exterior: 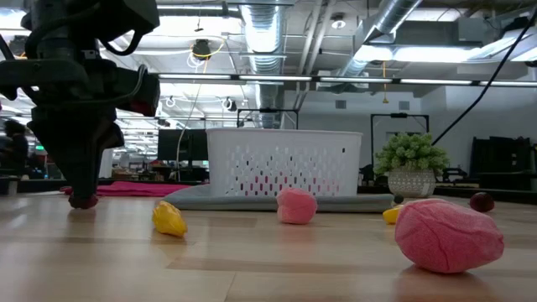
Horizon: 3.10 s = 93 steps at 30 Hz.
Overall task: Pick and placing Produce into tupperware
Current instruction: Put the left cherry into the white basket, then put the cherry into the white basket
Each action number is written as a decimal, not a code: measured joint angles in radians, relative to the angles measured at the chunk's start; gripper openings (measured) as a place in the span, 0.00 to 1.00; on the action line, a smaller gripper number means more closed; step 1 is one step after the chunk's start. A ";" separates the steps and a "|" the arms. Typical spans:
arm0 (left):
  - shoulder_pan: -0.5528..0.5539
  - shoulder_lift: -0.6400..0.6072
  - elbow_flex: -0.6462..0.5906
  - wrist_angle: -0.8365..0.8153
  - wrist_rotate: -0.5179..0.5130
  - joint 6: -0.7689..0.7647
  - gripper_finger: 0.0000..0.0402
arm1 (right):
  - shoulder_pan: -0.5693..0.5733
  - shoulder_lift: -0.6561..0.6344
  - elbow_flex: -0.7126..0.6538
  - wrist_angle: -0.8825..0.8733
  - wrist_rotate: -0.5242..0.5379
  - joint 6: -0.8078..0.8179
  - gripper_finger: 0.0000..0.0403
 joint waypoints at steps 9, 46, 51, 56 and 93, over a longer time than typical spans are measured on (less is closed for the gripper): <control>0.000 -0.009 0.062 -0.064 0.006 0.041 0.08 | 0.000 0.000 0.000 0.000 0.000 0.000 0.73; 0.330 0.108 0.644 -0.302 -0.081 0.486 0.09 | 0.000 0.000 0.001 -0.006 0.000 0.000 0.73; 0.351 0.229 0.644 -0.278 -0.025 0.545 0.09 | 0.000 0.000 0.001 -0.009 -0.001 0.002 0.73; 0.374 0.325 0.643 -0.255 0.075 0.550 0.11 | 0.005 0.000 0.001 -0.011 0.000 0.002 0.73; 0.148 0.041 0.784 -0.416 -0.102 0.501 0.56 | -0.118 0.001 -0.208 -0.238 0.040 0.201 0.73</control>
